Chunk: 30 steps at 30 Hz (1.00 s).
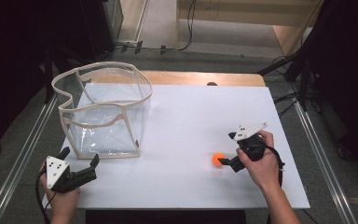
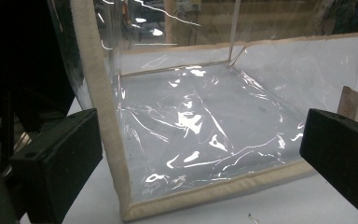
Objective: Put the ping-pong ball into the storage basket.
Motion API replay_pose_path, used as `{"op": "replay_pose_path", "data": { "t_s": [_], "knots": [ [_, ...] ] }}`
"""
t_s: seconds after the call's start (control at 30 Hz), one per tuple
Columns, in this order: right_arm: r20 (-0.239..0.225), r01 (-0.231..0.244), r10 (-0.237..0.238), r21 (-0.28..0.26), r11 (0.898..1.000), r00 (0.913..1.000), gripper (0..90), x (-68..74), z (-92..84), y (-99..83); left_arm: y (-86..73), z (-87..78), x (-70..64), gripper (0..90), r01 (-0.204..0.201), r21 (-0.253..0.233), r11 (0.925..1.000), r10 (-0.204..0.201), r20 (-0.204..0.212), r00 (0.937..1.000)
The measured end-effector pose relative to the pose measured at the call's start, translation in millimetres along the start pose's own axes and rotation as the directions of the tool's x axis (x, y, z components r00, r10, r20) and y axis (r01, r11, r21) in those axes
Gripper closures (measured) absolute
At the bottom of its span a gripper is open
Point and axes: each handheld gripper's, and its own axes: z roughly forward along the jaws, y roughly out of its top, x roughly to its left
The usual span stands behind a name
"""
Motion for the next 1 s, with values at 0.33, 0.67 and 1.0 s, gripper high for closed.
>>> {"op": "replay_pose_path", "data": {
  "t_s": [0.33,0.67,1.0],
  "knots": [
    [-0.012,0.008,-0.007,0.074,0.997,0.9999,0.0,1.4,10.6,3.9,-0.1,-0.3,-0.2,0.0,-0.002,-0.001,1.0,0.002,0.001,1.0],
    [-0.036,0.016,-0.011,0.149,0.989,0.9993,8.5,3.0,20.7,5.4,-0.1,-0.1,-0.6,0.0,-0.004,-0.001,1.0,0.004,0.0,1.0],
    [-0.063,0.031,-0.019,0.196,0.98,0.9978,12.2,4.6,29.5,7.6,-0.1,-0.1,-1.1,0.0,-0.011,0.002,0.9999,0.011,0.002,0.9999]
  ]
}}
